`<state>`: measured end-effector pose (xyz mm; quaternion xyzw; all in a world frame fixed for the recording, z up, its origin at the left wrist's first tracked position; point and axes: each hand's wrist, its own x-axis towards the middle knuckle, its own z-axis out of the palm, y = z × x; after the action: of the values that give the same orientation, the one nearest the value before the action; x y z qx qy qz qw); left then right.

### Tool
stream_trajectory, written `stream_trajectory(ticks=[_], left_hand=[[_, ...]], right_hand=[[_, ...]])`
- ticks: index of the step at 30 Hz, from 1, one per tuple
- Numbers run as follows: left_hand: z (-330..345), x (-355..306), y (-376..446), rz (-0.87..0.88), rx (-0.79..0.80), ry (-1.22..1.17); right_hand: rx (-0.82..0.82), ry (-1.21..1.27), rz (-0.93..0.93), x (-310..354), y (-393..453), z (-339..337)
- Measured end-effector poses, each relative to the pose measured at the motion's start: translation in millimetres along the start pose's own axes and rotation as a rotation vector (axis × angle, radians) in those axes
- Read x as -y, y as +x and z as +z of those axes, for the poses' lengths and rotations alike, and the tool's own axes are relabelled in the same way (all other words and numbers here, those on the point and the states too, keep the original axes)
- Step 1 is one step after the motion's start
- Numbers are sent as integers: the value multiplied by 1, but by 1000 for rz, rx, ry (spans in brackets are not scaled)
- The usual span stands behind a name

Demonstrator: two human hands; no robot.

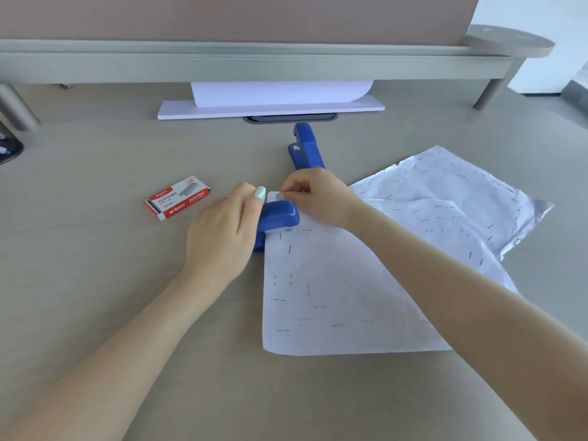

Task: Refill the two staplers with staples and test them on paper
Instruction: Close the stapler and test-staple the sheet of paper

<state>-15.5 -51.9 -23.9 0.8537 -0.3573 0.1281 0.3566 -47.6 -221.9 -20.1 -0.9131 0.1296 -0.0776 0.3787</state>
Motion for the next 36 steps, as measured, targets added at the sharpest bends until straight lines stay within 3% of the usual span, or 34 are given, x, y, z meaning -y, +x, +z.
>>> stream_trajectory(ticks=[3, 6, 13, 17, 20, 24, 27, 31, 36], left_hand=[[0, -1, 5, -78, 81, -32], [-1, 0, 6, -18, 145, 51], [1, 1, 9, -51, 112, 103], [0, -1, 9, -136, 119, 13], [-3, 0, 13, -203, 129, -32], [-5, 1, 30, -245, 46, -30], [0, -3, 45, -238, 58, 65], [10, -7, 46, -177, 115, 201], [13, -1, 41, -73, 136, 292]], right_hand=[[-7, 4, -28, 7, 5, 4], [-14, -11, -43, 11, 9, 4], [-66, -123, -69, 19, 12, 3], [-153, -191, -154, 21, 14, 7], [-234, 27, -127, 21, 4, 2], [-141, 327, 57, 21, -16, -3], [-68, 264, 110, 26, -20, 9], [-102, -42, 170, 26, -17, 13], [-63, -112, 144, 27, -18, 21]])
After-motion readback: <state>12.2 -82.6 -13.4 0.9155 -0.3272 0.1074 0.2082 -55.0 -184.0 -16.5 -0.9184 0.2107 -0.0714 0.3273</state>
